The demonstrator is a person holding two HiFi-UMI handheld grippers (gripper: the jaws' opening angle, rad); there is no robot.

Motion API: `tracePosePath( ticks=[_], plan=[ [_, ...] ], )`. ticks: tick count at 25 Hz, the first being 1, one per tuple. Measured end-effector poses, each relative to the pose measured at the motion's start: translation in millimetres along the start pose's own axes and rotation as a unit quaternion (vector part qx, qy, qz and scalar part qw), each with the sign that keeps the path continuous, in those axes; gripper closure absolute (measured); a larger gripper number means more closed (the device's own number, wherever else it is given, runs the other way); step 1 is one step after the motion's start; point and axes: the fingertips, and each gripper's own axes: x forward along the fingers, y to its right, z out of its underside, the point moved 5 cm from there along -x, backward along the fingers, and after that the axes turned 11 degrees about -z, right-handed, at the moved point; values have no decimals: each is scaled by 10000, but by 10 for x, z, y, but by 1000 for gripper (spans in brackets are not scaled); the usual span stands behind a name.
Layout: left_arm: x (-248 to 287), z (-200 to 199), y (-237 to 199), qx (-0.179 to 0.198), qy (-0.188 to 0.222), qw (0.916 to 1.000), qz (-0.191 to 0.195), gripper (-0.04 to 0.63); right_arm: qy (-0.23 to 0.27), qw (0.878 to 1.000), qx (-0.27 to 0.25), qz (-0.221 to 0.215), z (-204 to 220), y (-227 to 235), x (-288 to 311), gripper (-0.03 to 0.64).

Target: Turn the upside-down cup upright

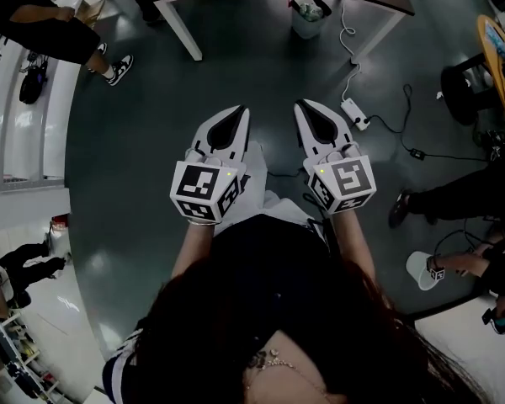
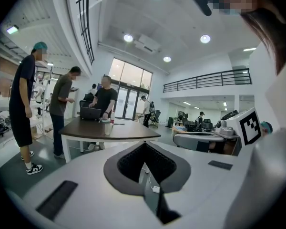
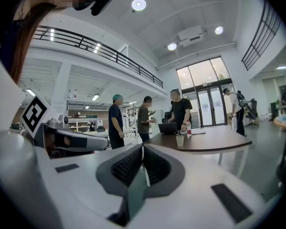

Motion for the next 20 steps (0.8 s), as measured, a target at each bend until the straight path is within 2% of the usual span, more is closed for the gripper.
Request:
tracePosePath(
  ticks=[8,20],
  plan=[
    [892,-394,-504,-29,91,9999,73,594,42,10000,-7,22,-269,577,812,598],
    [1901,-692,-1126,-142,92,9996,225,594,112,9998,-23,155,-496,1228,1739,598]
  ],
)
